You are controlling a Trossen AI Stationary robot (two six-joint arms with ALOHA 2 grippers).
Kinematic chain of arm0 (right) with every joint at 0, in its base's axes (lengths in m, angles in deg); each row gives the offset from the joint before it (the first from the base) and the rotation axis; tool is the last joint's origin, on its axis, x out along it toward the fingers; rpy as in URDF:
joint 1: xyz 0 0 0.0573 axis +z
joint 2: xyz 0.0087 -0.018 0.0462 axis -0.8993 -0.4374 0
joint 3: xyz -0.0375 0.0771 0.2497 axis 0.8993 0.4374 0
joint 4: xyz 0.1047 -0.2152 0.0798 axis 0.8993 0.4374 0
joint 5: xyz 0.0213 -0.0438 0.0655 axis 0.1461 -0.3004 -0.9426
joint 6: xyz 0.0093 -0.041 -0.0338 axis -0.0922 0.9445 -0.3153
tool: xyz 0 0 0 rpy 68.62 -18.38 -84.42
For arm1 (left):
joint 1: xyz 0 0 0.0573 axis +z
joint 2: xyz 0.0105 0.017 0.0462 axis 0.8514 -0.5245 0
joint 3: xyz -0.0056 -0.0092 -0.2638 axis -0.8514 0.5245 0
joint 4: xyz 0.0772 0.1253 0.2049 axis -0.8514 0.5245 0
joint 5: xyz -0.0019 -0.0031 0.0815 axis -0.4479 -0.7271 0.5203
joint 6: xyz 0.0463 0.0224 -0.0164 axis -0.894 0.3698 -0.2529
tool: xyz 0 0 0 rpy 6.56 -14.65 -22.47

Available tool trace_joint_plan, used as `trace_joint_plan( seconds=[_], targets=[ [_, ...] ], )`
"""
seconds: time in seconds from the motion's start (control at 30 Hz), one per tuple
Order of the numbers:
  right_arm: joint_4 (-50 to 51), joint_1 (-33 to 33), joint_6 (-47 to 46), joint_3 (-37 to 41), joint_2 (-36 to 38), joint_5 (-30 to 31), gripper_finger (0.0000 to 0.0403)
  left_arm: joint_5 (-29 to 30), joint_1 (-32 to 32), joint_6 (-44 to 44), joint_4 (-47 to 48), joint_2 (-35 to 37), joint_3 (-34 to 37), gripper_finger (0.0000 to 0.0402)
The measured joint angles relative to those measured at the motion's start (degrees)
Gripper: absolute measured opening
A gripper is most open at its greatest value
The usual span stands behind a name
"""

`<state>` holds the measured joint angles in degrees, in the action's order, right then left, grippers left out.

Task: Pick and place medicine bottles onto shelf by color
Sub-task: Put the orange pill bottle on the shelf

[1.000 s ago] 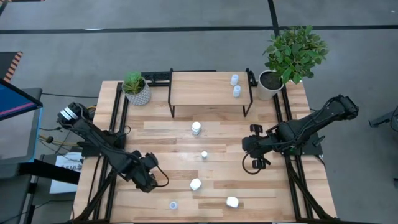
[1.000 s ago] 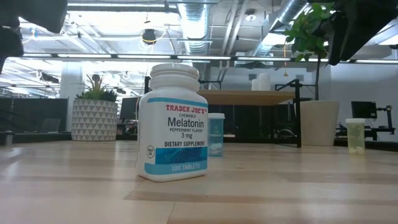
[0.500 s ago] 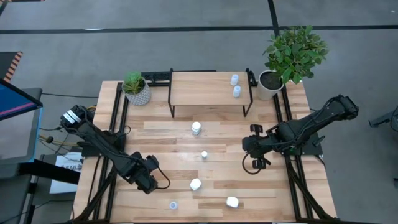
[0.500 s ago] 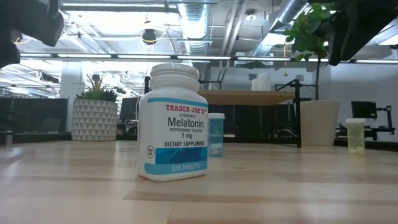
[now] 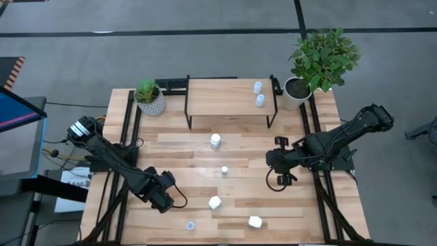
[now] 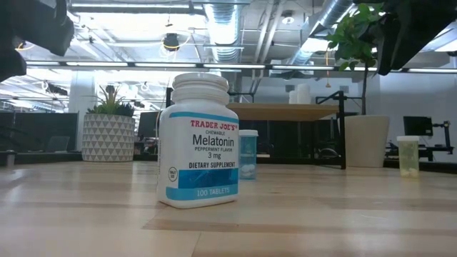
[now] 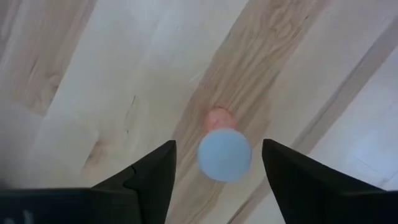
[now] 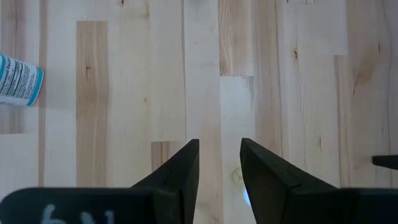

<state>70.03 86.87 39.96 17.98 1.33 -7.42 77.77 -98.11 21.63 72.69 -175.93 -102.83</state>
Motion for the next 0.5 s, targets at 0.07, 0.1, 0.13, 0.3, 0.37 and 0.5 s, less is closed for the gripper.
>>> trace_joint_plan(
  seconds=[0.07,0.1,0.13,0.3,0.37,0.5],
  targets=[
    [0.0,0.0,0.0,0.0,0.0,0.0,0.0139,0.0,0.0,-0.1,0.0,0.0,0.0,0.0199],
    [0.0,0.0,0.0,0.0,0.0,0.0,0.0139,0.1,0.0,-0.1,0.0,0.0,0.0,0.0188],
    [0.0,0.0,0.0,0.0,0.0,0.0,0.0138,0.1,0.0,-0.3,0.0,0.0,0.0,0.0177],
    [0.0,0.0,0.0,0.0,0.0,0.0,0.0136,-0.2,0.0,-0.4,-0.1,0.0,0.0,0.0125],
    [0.0,0.0,0.0,0.0,0.0,0.0,0.0137,-0.2,0.0,-0.6,-0.1,0.0,0.0,0.0109],
    [0.0,0.0,0.0,0.0,0.0,0.0,0.0138,-0.2,0.0,-0.6,-0.1,0.0,0.0,0.009]
  ],
)
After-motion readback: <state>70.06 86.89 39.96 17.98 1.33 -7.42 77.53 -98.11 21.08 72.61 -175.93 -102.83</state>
